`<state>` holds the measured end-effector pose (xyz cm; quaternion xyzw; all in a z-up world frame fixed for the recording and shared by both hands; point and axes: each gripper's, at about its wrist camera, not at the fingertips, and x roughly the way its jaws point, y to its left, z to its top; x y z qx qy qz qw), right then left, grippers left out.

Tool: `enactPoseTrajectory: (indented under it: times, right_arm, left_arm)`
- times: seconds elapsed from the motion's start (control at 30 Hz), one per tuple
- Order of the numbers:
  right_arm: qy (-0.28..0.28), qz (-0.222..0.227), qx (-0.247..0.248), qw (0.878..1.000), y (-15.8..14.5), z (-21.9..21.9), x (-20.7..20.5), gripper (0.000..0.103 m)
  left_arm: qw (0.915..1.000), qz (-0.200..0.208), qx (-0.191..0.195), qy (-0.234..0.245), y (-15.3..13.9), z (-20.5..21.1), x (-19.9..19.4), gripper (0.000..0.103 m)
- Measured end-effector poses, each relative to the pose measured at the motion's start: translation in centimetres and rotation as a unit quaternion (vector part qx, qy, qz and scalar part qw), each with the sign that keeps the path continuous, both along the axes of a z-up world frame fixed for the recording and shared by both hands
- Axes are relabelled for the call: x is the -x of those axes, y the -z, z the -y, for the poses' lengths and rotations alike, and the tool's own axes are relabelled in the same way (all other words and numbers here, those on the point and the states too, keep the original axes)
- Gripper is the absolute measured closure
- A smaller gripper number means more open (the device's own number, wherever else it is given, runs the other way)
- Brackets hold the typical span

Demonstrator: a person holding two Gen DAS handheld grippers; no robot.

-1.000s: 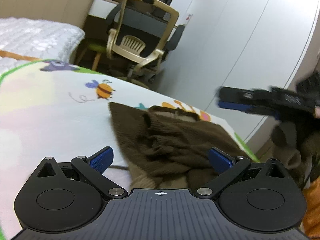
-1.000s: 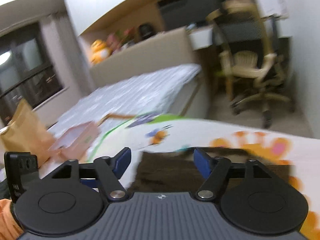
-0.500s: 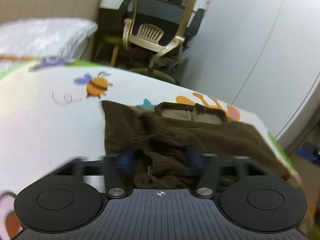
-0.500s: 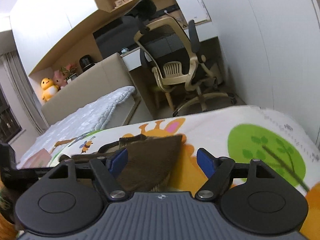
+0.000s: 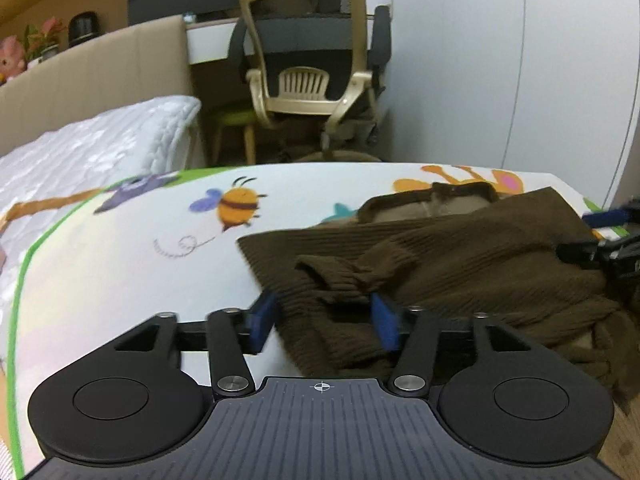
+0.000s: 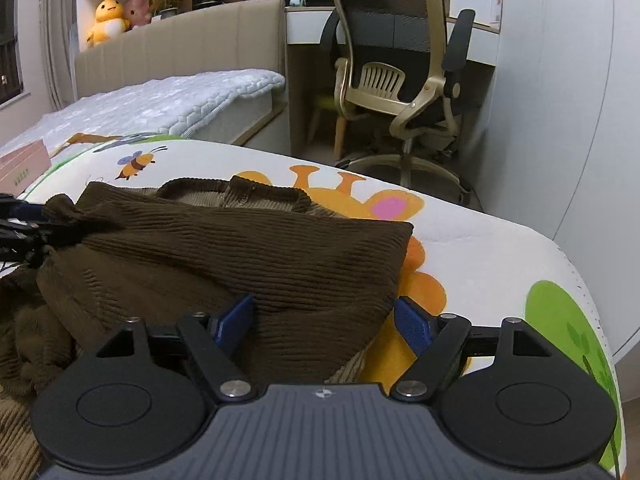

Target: Fold clothes

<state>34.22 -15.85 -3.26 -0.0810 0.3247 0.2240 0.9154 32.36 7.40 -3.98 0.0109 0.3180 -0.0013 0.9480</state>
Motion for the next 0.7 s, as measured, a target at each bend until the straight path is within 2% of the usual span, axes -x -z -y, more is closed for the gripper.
enactPoseTrajectory:
  times: [0.1, 0.2, 0.27, 0.3, 0.37, 0.43, 0.5, 0.57, 0.6, 0.7]
  right_arm:
    - [0.0, 0.005, 0.0, 1.0, 0.3, -0.1, -0.1, 0.023]
    - [0.001, 0.005, -0.005, 1.0, 0.3, 0.0, -0.2, 0.022]
    - [0.001, 0.006, -0.005, 1.0, 0.3, 0.0, -0.1, 0.022]
    - [0.001, 0.007, -0.004, 1.0, 0.3, 0.0, -0.1, 0.022]
    - [0.001, 0.014, 0.003, 1.0, 0.1, -0.1, 0.2, 0.022]
    - [0.001, 0.025, 0.013, 1.0, -0.3, -0.3, 0.6, 0.022]
    - [-0.015, 0.035, -0.007, 0.999, -1.6, -0.1, 1.6, 0.022]
    - [-0.033, 0.046, -0.03, 0.998, -3.0, 0.0, 2.7, 0.022]
    - [-0.049, 0.035, -0.035, 0.998, -3.1, -0.3, 3.0, 0.022]
    - [-0.089, -0.005, -0.034, 0.995, -2.1, -1.4, 3.5, 0.023]
  left_arm:
    - [0.9998, 0.01, -0.015, -0.003, -1.3, -0.8, 0.6, 0.031]
    - [0.9985, 0.029, -0.031, -0.034, -2.9, -1.3, 0.9, 0.036]
    - [0.9987, 0.038, 0.009, -0.033, -4.1, -1.9, 1.2, 0.036]
    - [0.9981, 0.038, 0.044, -0.022, -4.5, -2.1, 1.2, 0.036]
    - [0.9931, 0.034, 0.112, 0.008, -5.0, -2.0, 1.2, 0.036]
    - [0.9857, 0.017, 0.163, 0.037, -4.6, -1.6, 0.8, 0.036]
    - [0.9808, -0.008, 0.189, 0.048, -3.2, -0.9, 0.1, 0.036]
    - [0.9796, -0.023, 0.193, 0.051, -2.0, -0.5, -0.3, 0.036]
    - [0.98, -0.028, 0.19, 0.051, -1.3, -0.4, -0.5, 0.039]
    - [0.9811, -0.04, 0.182, 0.05, 0.3, -0.1, -0.9, 0.039]
